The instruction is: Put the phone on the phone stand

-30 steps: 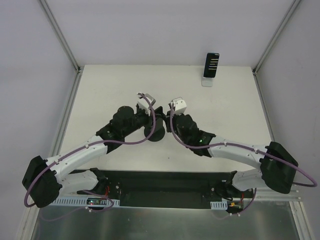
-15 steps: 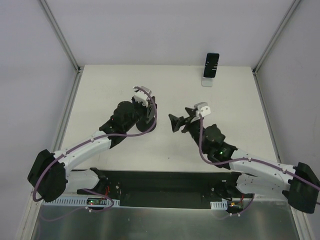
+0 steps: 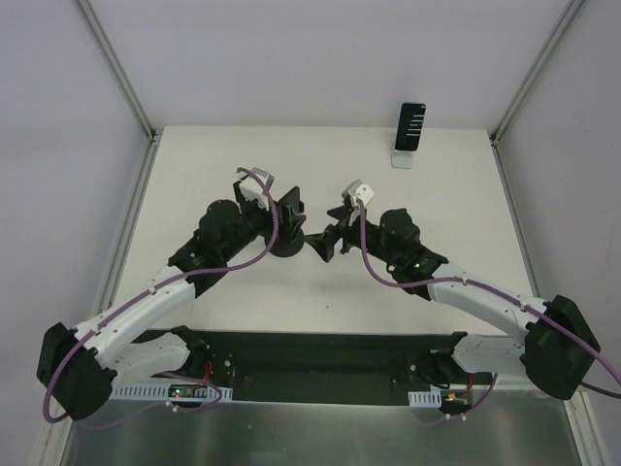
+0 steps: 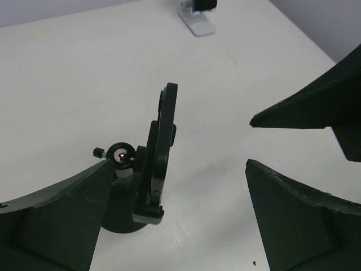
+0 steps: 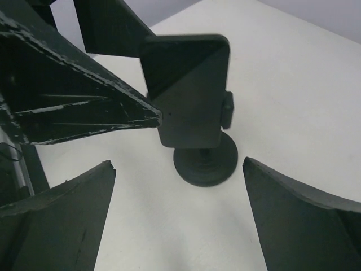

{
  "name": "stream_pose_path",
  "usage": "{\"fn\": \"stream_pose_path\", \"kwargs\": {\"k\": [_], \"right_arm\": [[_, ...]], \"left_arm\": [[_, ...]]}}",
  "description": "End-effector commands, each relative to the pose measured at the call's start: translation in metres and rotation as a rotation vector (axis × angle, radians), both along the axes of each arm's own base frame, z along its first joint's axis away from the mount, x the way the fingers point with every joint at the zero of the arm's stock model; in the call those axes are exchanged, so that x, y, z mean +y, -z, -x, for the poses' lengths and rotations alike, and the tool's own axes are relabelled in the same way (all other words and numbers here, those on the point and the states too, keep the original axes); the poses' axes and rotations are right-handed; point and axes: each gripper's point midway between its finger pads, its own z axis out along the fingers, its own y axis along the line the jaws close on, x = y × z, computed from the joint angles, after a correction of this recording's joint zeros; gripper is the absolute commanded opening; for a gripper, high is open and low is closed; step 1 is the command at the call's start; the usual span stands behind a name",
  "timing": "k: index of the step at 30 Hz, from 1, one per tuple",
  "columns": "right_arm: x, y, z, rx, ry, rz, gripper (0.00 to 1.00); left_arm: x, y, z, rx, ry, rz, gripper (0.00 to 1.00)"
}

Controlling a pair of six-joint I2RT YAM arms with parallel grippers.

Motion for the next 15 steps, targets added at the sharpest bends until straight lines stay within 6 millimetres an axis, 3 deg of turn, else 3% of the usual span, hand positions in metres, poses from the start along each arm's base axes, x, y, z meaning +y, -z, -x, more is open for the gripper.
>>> {"fn": "stream_pose_path", "kwargs": {"k": [1, 2, 4, 5, 7, 8, 15], "right_arm": [[0.026, -0.046, 0.002, -0.050, -0.122, -0.051, 0.97], [0.032, -0.037, -0.002, -0.038, -0.129, -0.025, 0.97], [0.040, -0.043, -0.008, -0.035, -0.137, -0.015, 0.97], [0.044, -0.037, -0.013, -0.019, -0.136, 0.000, 0.97], [0.052, -0.046, -0.020, -0.038, -0.133, -0.019, 0.97], [0.056, -0.041, -0.025, -0.029, -0.128, -0.011, 0.97], [0.076, -0.040, -0.043, -0.041, -0.076, 0.025, 0.97]], "left_arm": [[0.026, -0.042, 0.019, -0.005, -0.078, 0.142, 0.99], [0.036, -0.053, 0.027, -0.021, -0.098, 0.169, 0.99], [0.057, -0.050, 0.031, -0.005, -0.184, 0.164, 0.99], [0.067, -0.059, 0.039, -0.018, -0.213, 0.206, 0.99], [0.079, -0.063, 0.044, -0.031, -0.251, 0.224, 0.99], [0.085, -0.069, 0.051, -0.054, -0.255, 0.253, 0.99], [0.099, -0.058, 0.072, -0.060, -0.256, 0.289, 0.99]]}}
